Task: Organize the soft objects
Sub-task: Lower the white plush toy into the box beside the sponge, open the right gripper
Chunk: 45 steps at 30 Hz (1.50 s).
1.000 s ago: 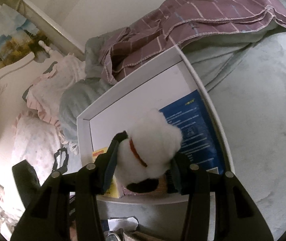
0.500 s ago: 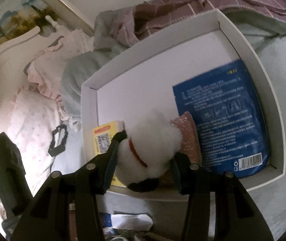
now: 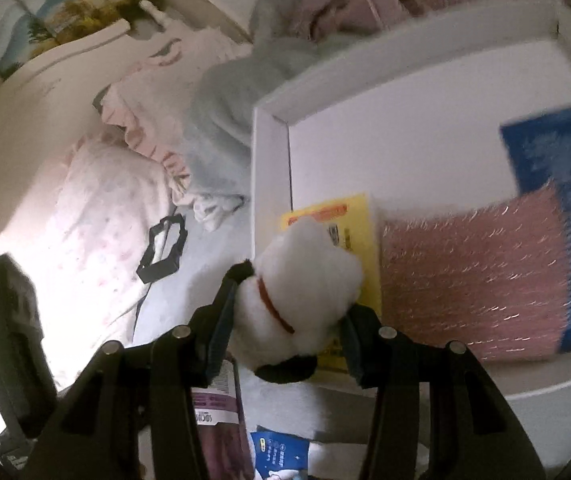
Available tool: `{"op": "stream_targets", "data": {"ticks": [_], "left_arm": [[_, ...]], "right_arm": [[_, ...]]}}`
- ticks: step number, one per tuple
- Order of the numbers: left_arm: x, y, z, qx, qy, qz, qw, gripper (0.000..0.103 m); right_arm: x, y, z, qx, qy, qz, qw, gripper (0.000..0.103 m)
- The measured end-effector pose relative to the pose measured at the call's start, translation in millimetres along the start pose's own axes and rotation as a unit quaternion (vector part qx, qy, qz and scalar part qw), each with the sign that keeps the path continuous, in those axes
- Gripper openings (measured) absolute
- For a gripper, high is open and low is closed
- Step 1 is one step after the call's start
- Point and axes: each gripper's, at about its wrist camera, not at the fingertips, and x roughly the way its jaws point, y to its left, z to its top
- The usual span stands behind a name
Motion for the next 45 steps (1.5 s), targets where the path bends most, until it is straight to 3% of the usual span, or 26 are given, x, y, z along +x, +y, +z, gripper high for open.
{"op": "stream_targets", "data": {"ticks": [4, 8, 11, 12, 14, 16, 18, 19, 22, 25, 26, 30, 39, 45], "left_arm": [[2, 2, -2, 0.001, -0.002, 0.001, 1.0, 0.05], [3, -3, -2, 0.018, 0.002, 0.004, 0.9998, 0.05], [2, -3, -1, 0.018, 0.011, 0.0, 0.9998, 0.05], [1, -4, -1, 0.016, 0.012, -0.001, 0.9998, 0.05], [0, -7, -1, 0.018, 0.007, 0.0, 0.9998, 0.05], [0, -12, -2, 0.029, 0.005, -0.001, 0.9996, 0.05], [0, -18, -3, 0.04, 0.008, -0.002, 0.9992, 0.05], [0, -21, -4, 0.045, 0.005, -0.003, 0.999, 0.05], [0, -26, -4, 0.047, -0.006, -0.008, 0.9988, 0.049], [10, -30, -5, 0.052, -0.002, -0.015, 0.9985, 0.027], [14, -30, -5, 0.049, 0.003, -0.015, 0.9987, 0.021], [31, -25, -6, 0.023, 0.014, -0.016, 0.9995, 0.013], [33, -33, -6, 0.018, -0.016, -0.014, 0.9996, 0.013], [26, -38, -5, 0.033, -0.005, 0.0, 0.9994, 0.013]], "right_arm": [[2, -8, -1, 0.017, 0.014, 0.011, 1.0, 0.055], [-4, 2, -4, -0.005, 0.035, -0.024, 0.999, 0.063], [-11, 4, -4, 0.002, 0.065, -0.064, 0.996, 0.081], [-12, 2, -4, 0.006, 0.07, -0.065, 0.995, 0.082], [-18, -4, -3, 0.02, 0.064, -0.059, 0.996, 0.082], [-27, -9, -1, 0.033, 0.022, -0.048, 0.998, 0.081], [-37, -10, 3, 0.03, -0.02, -0.028, 0.999, 0.068], [-39, -8, 5, 0.021, -0.037, -0.009, 0.999, 0.067], [-32, -5, 7, 0.01, -0.041, 0.017, 0.999, 0.058], [-19, -1, 4, 0.001, -0.037, -0.002, 0.999, 0.044], [-19, -2, 4, 0.001, -0.035, -0.013, 0.999, 0.033], [-27, -15, 5, 0.028, -0.009, -0.013, 0.999, 0.018], [-29, -17, -2, 0.026, 0.054, -0.075, 0.995, 0.015], [-37, -13, -4, 0.02, 0.076, -0.072, 0.994, 0.015]]}}
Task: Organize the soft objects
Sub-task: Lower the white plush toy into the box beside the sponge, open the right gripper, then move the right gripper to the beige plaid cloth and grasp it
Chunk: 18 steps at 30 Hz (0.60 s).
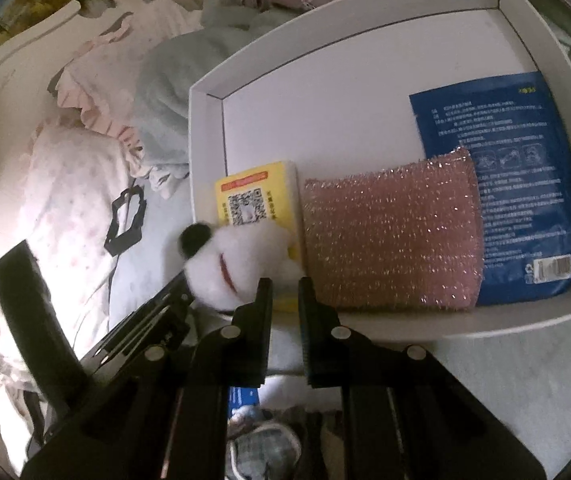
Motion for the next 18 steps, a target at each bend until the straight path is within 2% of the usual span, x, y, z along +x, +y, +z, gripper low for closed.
{"op": "stream_targets", "data": {"ticks": [3, 4, 6, 8, 11, 13, 14, 15, 17, 18], "left_arm": [[-12, -3, -1, 0.008, 0.002, 0.002, 1.0, 0.014], [-15, -4, -1, 0.012, 0.005, -0.001, 0.9999, 0.019], [-25, -10, -2, 0.022, 0.008, -0.009, 0.9997, 0.031], [-38, -15, -4, 0.029, -0.001, -0.015, 0.9995, 0.055], [-59, -21, -6, 0.035, -0.012, -0.022, 0.9991, 0.07], [-71, -23, -6, 0.037, -0.004, -0.026, 0.999, 0.072], [-76, -23, -6, 0.032, -0.001, -0.028, 0.9991, 0.074], [-80, -23, -5, 0.025, 0.0, -0.028, 0.9993, 0.075], [-85, -24, -4, 0.011, 0.005, -0.024, 0.9996, 0.075], [-87, -25, -5, 0.011, 0.012, -0.024, 0.9996, 0.075]], "right_arm": [[-17, 4, -4, -0.015, -0.006, -0.011, 1.0, 0.015], [-21, 5, -5, -0.018, -0.007, -0.013, 1.0, 0.015], [-31, 7, -8, -0.023, -0.007, -0.017, 1.0, 0.015], [-43, 10, -12, -0.028, -0.007, -0.02, 0.999, 0.015], [-62, 14, -18, -0.04, -0.011, -0.025, 0.999, 0.018], [-79, 17, -24, -0.051, -0.016, -0.034, 0.998, 0.024], [-86, 19, -26, -0.056, -0.019, -0.039, 0.997, 0.035], [-95, 20, -30, -0.062, -0.025, -0.045, 0.997, 0.051], [-110, 18, -34, -0.061, -0.039, -0.053, 0.996, 0.064], [-116, 16, -37, -0.059, -0.044, -0.059, 0.996, 0.066]]}}
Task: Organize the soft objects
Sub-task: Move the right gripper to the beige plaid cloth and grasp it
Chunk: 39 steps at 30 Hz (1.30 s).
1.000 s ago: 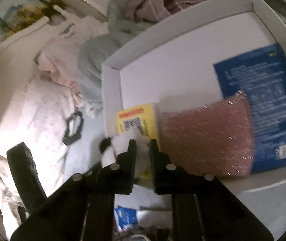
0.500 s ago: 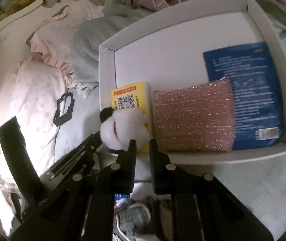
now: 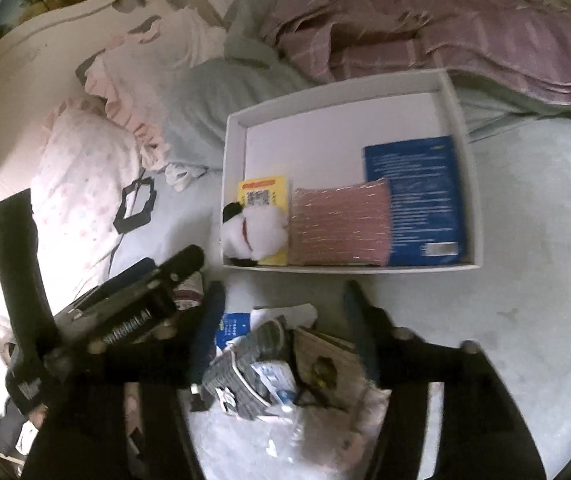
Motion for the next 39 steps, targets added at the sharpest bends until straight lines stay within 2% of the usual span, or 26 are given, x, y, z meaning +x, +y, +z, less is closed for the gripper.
{"op": "stream_targets", "data": {"ticks": [5, 8, 11, 15, 20, 27, 32, 35, 39], "left_arm": [[-5, 1, -9, -0.005, 0.047, -0.018, 0.9987, 0.075], [-12, -6, -16, 0.017, 0.056, 0.008, 0.9982, 0.075], [-23, -16, -18, 0.034, 0.039, 0.029, 0.9982, 0.076], [-36, -33, -22, 0.054, 0.029, 0.02, 0.9979, 0.076], [-39, -49, -25, 0.079, 0.02, 0.029, 0.9963, 0.076], [-48, -44, -24, 0.067, 0.006, 0.024, 0.9974, 0.076], [-51, -35, -22, 0.056, 0.007, -0.002, 0.9984, 0.076], [-52, -31, -21, 0.054, 0.003, -0.018, 0.9984, 0.076], [-43, -30, -22, 0.067, 0.014, -0.044, 0.9967, 0.076]], "right_arm": [[-6, -18, -16, 0.017, 0.046, -0.023, 0.999, 0.066], [5, -21, -24, 0.011, 0.077, -0.041, 0.996, 0.067], [17, -21, -30, -0.011, 0.117, -0.037, 0.992, 0.067], [26, -25, -39, -0.032, 0.149, -0.044, 0.987, 0.067], [37, -31, -47, -0.043, 0.187, -0.051, 0.98, 0.067], [67, -26, -59, -0.068, 0.236, -0.054, 0.968, 0.067], [85, -33, -53, -0.042, 0.231, -0.066, 0.97, 0.067], [83, -34, -50, -0.049, 0.218, -0.059, 0.973, 0.067], [76, -38, -43, -0.05, 0.18, -0.059, 0.981, 0.055]]}}
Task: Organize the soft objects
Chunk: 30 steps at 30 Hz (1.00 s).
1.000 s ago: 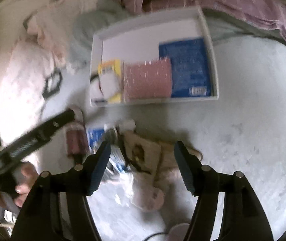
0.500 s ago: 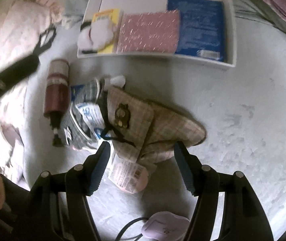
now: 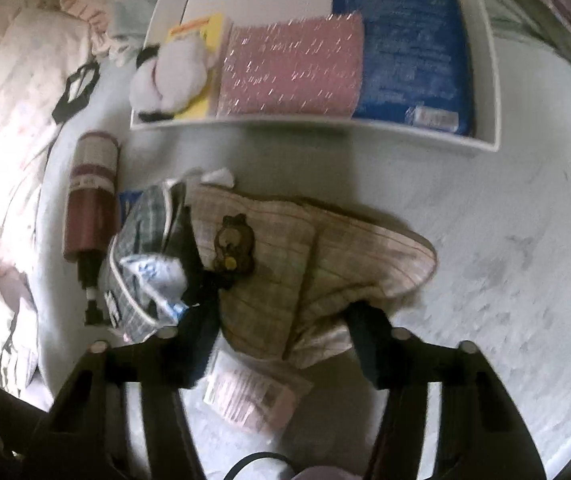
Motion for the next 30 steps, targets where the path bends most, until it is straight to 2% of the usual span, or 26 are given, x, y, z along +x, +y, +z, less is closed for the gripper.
{"op": "stream_targets", "data": {"ticks": [3, 6, 10, 11, 16, 20, 23, 24, 26, 28, 30], "left_arm": [[10, 2, -1, 0.009, 0.014, -0.021, 0.9996, 0.076], [18, 6, -1, 0.009, 0.026, -0.033, 0.9991, 0.074], [24, 11, -4, 0.024, 0.043, -0.05, 0.9975, 0.048], [25, 11, -6, 0.033, 0.046, -0.055, 0.9969, 0.046], [38, 2, -17, 0.095, 0.065, -0.062, 0.9914, 0.046], [46, -14, -27, 0.149, 0.081, -0.073, 0.9828, 0.046], [52, -27, -33, 0.181, 0.087, -0.066, 0.9774, 0.046], [54, -30, -35, 0.189, 0.088, -0.066, 0.9758, 0.044], [58, -35, -38, 0.198, 0.096, -0.073, 0.9728, 0.031], [62, -40, -41, 0.209, 0.103, -0.078, 0.9694, 0.026], [67, -43, -42, 0.212, 0.11, -0.082, 0.9677, 0.025]], "right_arm": [[-6, -5, 2, 0.004, -0.018, 0.034, 0.999, 0.044], [-14, -7, 3, 0.004, -0.04, 0.031, 0.999, 0.041], [-20, -10, 3, 0.006, -0.056, 0.029, 0.998, 0.041], [-23, -12, 4, 0.008, -0.062, 0.029, 0.998, 0.041], [-35, -19, 3, 0.025, -0.092, 0.063, 0.993, 0.041], [-42, -24, 3, 0.04, -0.105, 0.064, 0.992, 0.041], [-48, -30, 3, 0.049, -0.113, 0.07, 0.99, 0.041], [-49, -32, 2, 0.05, -0.115, 0.074, 0.989, 0.041], [-50, -33, 3, 0.054, -0.118, 0.08, 0.988, 0.041], [-51, -32, 4, 0.053, -0.124, 0.083, 0.987, 0.041], [-53, -34, 3, 0.057, -0.132, 0.093, 0.985, 0.041]]}}
